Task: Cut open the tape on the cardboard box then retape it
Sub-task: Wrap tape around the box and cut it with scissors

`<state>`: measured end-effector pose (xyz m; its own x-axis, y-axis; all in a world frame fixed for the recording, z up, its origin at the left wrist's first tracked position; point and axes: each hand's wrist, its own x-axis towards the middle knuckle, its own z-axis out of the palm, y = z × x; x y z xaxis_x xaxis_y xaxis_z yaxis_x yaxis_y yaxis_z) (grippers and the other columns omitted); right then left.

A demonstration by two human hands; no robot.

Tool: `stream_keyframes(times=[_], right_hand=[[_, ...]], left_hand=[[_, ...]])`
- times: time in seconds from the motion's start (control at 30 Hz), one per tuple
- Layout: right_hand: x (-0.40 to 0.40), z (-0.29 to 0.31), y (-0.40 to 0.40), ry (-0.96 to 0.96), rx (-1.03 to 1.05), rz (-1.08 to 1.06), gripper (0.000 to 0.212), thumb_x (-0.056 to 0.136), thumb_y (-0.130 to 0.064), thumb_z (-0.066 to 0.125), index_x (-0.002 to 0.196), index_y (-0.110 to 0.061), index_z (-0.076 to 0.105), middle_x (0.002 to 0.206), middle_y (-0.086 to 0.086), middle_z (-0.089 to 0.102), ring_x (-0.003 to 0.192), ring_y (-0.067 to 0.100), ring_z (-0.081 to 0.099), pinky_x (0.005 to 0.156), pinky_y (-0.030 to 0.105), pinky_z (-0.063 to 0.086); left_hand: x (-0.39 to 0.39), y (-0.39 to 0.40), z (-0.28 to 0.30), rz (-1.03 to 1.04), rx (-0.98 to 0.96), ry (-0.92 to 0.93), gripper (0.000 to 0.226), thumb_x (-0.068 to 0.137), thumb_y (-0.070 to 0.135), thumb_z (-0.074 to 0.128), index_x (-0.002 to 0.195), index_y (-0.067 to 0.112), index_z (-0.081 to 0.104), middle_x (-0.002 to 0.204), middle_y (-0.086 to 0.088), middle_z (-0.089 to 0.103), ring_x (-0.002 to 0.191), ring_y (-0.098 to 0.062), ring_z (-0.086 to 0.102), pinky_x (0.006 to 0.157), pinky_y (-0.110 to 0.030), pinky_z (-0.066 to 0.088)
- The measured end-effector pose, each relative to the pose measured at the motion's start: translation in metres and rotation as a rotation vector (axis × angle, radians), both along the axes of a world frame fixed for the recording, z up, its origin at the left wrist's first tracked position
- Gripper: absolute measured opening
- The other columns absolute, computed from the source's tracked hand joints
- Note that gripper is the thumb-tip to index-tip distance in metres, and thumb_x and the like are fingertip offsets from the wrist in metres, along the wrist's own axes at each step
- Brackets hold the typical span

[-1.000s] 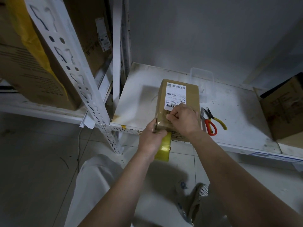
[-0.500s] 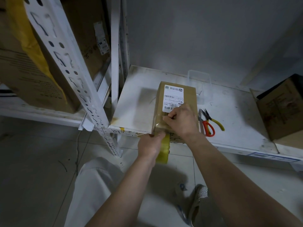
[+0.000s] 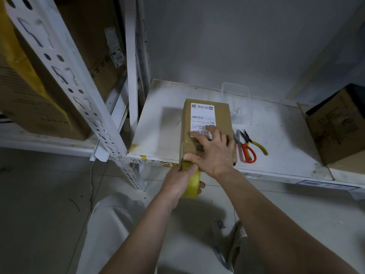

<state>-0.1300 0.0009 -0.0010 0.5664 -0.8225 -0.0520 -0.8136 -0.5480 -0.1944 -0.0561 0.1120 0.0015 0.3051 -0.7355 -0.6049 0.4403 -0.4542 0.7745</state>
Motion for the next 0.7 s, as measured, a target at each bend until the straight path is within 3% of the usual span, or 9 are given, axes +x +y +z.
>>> stream_keyframes(times=[0.1,0.17,0.27,0.4,0.47,0.57,0.67,0.7], right_hand=[[-0.004,0.000,-0.003,0.060,0.025,0.103,0.081,0.068,-0.082,0.045,0.140,-0.055,0.019,0.153,0.002,0.012,0.142,0.025,0.003,0.113,0.054,0.004],[-0.002,-0.003,-0.003,0.057,-0.006,0.114,0.083,0.066,-0.084,0.043,0.140,-0.054,0.019,0.154,0.002,0.012,0.143,0.025,0.002,0.112,0.056,0.006],[0.000,-0.006,-0.002,0.077,-0.076,0.108,0.087,0.064,-0.086,0.039,0.141,-0.052,0.019,0.155,0.002,0.013,0.143,0.026,0.004,0.111,0.058,0.008],[0.000,-0.008,-0.002,0.097,-0.099,0.107,0.090,0.064,-0.084,0.043,0.143,-0.048,0.016,0.155,0.001,0.012,0.143,0.026,0.004,0.111,0.058,0.009],[-0.001,-0.008,-0.005,0.095,-0.081,0.120,0.091,0.068,-0.078,0.051,0.144,-0.046,0.014,0.156,0.002,0.011,0.143,0.026,0.004,0.111,0.059,0.010],[-0.002,-0.007,-0.012,0.073,-0.044,0.165,0.089,0.075,-0.064,0.060,0.146,-0.043,0.011,0.158,0.001,0.005,0.145,0.023,-0.001,0.113,0.056,0.009],[-0.008,0.002,-0.021,0.057,0.089,0.237,0.088,0.076,-0.049,0.069,0.146,-0.042,0.016,0.158,-0.002,0.004,0.145,0.017,-0.003,0.116,0.050,0.003],[-0.012,0.007,-0.024,-0.048,0.200,0.225,0.084,0.075,-0.044,0.072,0.144,-0.040,0.025,0.157,-0.004,0.012,0.145,0.014,0.004,0.117,0.046,0.004]], left_hand=[[-0.002,0.008,-0.005,-0.088,-0.027,0.022,0.015,0.093,0.019,0.053,0.104,0.011,0.059,0.074,-0.016,0.071,0.066,-0.025,0.069,0.066,-0.026,0.056],[-0.001,0.010,-0.007,-0.067,-0.034,-0.009,0.014,0.094,0.016,0.051,0.103,0.009,0.059,0.065,-0.011,0.071,0.057,-0.020,0.068,0.056,-0.019,0.052],[0.002,0.010,-0.010,-0.035,0.004,-0.034,0.017,0.095,0.017,0.051,0.102,0.004,0.058,0.058,-0.009,0.068,0.048,-0.017,0.065,0.046,-0.020,0.050],[0.001,0.002,-0.012,0.005,0.107,-0.035,0.024,0.094,0.022,0.054,0.104,0.000,0.058,0.067,-0.015,0.068,0.049,-0.022,0.065,0.045,-0.026,0.052],[0.001,-0.008,-0.010,0.073,0.124,-0.077,0.018,0.091,0.018,0.058,0.101,0.002,0.057,0.072,-0.014,0.064,0.045,-0.020,0.062,0.040,-0.026,0.050],[0.000,-0.019,-0.008,0.102,0.129,-0.148,0.029,0.087,0.020,0.065,0.106,0.003,0.049,0.090,-0.017,0.064,0.041,-0.016,0.061,0.036,-0.023,0.047],[-0.004,-0.022,-0.012,0.150,0.100,-0.098,0.036,0.086,0.017,0.066,0.113,-0.001,0.050,0.096,-0.025,0.066,0.052,-0.027,0.064,0.048,-0.034,0.053],[-0.006,-0.023,-0.012,0.160,0.100,-0.085,0.036,0.085,0.014,0.065,0.114,-0.002,0.051,0.093,-0.027,0.067,0.054,-0.031,0.063,0.052,-0.040,0.055]])
